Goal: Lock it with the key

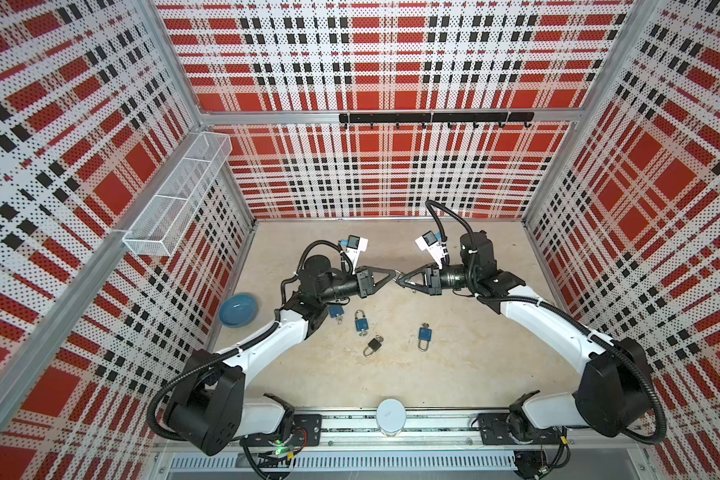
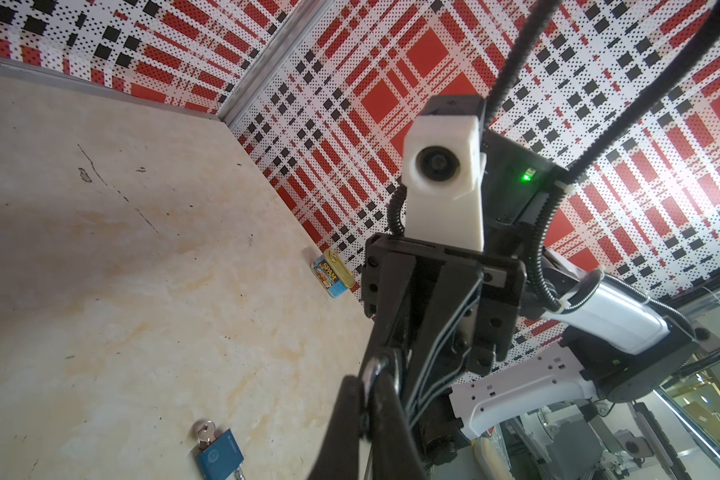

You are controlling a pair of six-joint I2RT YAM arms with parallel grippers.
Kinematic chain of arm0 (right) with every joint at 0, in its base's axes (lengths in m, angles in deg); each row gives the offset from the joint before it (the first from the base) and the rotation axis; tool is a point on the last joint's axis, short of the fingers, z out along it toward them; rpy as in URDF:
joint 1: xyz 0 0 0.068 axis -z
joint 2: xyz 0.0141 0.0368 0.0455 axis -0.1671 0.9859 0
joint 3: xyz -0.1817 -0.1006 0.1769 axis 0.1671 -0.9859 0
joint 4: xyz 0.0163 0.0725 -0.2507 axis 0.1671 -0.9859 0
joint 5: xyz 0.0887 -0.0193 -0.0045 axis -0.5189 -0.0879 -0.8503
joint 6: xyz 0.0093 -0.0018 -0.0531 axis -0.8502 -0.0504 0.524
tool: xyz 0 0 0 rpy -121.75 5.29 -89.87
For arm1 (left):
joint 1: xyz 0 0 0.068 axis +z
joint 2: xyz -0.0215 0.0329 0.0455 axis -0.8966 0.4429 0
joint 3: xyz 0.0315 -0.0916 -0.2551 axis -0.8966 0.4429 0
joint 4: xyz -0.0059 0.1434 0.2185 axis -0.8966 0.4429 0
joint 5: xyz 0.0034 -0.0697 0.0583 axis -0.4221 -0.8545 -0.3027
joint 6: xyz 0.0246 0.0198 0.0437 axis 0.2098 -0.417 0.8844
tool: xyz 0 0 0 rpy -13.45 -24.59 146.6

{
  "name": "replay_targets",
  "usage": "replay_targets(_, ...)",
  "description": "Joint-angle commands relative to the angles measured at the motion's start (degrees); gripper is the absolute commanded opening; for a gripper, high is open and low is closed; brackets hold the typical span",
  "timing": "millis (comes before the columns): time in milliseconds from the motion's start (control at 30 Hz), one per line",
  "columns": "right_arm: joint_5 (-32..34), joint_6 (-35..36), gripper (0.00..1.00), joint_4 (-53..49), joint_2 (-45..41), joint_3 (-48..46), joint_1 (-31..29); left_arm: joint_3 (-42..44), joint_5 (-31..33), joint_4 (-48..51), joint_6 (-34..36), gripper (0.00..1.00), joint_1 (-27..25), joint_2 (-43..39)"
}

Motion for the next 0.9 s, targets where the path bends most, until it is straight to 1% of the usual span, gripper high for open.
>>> replay_targets(0, 0.2, 3.5, 0.17, 4.8, -0.8, -0.3, -1.5, -1.9, -1.6, 3.4, -0.5, 0.0, 0.0, 1.2)
replay_targets(67, 0.5, 2.9, 0.32, 5.9, -1.1, -1.0, -1.5, -2.4, -1.8, 4.5, 0.1, 0.0, 0.5, 1.2)
replay_targets(100, 0.6, 2.6, 0.36, 6.5, -1.2, -1.3, -1.5, -2.6, -2.0, 5.2, 0.7, 0.0, 0.7, 1.2)
replay_targets(133, 0.4, 2.3, 0.37, 6.9, -1.3, -1.5, -1.5, -2.8, -2.1, 5.7, 1.0, 0.0, 1.1, 1.1)
replay_targets(200, 0.3, 2.0, 0.43, 7.2, -1.4, -1.8, -1.5, -3.2, -2.3, 6.8, 1.7, 0.0, 1.9, 1.0)
replay_targets(400, -0.2, 1.1, 0.48, 8.1, -2.3, -3.1, -1.4, -4.3, -3.7, 8.7, 2.8, 0.0, 4.2, 0.6)
replay_targets(600, -1.4, -0.3, 0.47, 9.5, -3.5, -5.5, -0.2, -6.0, -5.0, 11.7, 4.5, 0.0, 5.4, 0.7)
replay_targets(733, -2.2, -1.5, 0.39, 11.3, -3.8, -6.9, 0.8, -6.8, -5.5, 12.9, 5.0, 0.0, 5.4, 0.6)
replay_targets(867, -2.6, -1.6, 0.34, 12.5, -3.7, -7.5, 0.9, -6.9, -5.2, 13.2, 5.1, 0.0, 5.4, 0.1)
